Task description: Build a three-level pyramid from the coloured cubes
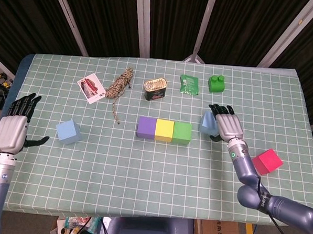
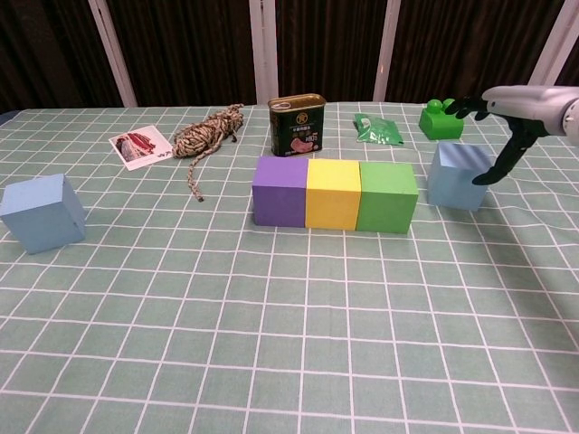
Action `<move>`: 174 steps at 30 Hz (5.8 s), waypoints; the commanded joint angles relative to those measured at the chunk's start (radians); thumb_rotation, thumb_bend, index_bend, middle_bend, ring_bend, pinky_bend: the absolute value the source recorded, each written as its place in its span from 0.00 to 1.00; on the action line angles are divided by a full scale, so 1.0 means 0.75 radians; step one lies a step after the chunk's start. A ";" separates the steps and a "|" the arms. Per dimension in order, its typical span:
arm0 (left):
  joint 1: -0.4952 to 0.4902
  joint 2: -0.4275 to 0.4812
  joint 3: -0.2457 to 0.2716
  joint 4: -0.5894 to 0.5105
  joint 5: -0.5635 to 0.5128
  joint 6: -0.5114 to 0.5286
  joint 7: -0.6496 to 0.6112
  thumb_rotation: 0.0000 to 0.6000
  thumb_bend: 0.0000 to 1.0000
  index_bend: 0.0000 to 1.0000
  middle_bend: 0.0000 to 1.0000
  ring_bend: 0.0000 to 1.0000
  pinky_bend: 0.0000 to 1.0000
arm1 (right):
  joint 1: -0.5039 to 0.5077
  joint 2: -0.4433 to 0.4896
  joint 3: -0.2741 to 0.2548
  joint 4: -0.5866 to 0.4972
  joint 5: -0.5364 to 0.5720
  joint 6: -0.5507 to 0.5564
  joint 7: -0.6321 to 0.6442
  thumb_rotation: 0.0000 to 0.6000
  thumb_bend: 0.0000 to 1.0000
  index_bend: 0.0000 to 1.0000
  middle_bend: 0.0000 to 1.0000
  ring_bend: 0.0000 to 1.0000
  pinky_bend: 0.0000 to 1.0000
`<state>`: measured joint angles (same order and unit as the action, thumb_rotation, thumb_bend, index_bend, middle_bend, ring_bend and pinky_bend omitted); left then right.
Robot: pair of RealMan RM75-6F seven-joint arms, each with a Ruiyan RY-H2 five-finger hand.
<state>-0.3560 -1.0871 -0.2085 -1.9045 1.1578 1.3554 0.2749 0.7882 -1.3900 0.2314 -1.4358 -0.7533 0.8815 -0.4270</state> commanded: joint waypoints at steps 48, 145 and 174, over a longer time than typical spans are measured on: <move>-0.009 -0.015 0.004 0.028 -0.039 -0.021 0.012 1.00 0.08 0.00 0.00 0.00 0.06 | 0.062 -0.143 0.009 0.382 -0.077 -0.193 0.190 1.00 0.23 0.01 0.24 0.14 0.00; -0.012 0.030 0.015 -0.036 0.039 -0.038 -0.053 1.00 0.08 0.00 0.00 0.00 0.06 | 0.314 -0.262 0.382 -0.570 0.709 0.830 -0.642 1.00 0.23 0.16 0.52 0.36 0.00; -0.013 0.034 0.013 -0.025 0.024 -0.050 -0.073 1.00 0.08 0.00 0.00 0.00 0.06 | 0.382 -0.389 0.367 -0.392 0.693 0.788 -0.661 1.00 0.23 0.16 0.53 0.36 0.00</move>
<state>-0.3657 -1.0612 -0.1986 -1.9229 1.1755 1.3182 0.2205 1.0744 -1.6808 0.5066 -1.7307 -0.2334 1.4739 -0.9223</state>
